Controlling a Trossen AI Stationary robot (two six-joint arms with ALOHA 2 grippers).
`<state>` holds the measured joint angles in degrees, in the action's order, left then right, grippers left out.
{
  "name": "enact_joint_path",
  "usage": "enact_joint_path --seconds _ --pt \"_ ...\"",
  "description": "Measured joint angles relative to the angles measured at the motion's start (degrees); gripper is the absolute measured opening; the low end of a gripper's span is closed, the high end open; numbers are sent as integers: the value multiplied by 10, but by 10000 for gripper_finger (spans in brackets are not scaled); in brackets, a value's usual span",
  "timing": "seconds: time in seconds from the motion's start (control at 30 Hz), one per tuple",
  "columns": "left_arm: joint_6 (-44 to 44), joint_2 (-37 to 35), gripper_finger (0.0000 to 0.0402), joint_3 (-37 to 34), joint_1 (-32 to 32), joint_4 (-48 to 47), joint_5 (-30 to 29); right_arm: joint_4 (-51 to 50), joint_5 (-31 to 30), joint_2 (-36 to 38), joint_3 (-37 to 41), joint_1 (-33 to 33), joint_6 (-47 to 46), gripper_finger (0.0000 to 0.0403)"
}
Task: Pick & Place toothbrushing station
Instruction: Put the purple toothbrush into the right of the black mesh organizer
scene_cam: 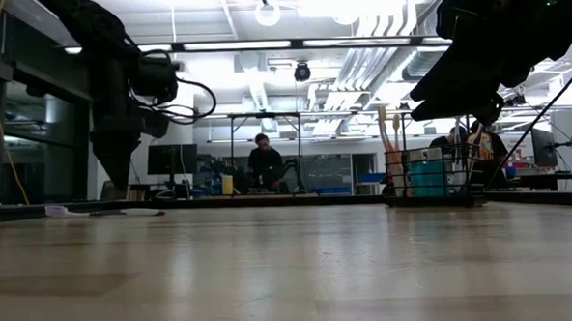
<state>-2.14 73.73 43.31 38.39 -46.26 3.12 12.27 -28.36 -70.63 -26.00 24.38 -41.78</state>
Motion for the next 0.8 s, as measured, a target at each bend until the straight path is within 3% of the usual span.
enact_joint_path --seconds 0.23,0.37,0.53,0.8 --pt "-11 0 128 0 25 -3 7 0 0 0 0 0 0 162" --pt "-63 0 152 0 33 -14 -16 0 0 0 0 0 0 162" --pt "-147 0 159 0 21 -21 -33 0 0 0 0 0 0 162" --pt "-167 1 159 0 8 -21 -33 0 0 0 0 0 0 162"
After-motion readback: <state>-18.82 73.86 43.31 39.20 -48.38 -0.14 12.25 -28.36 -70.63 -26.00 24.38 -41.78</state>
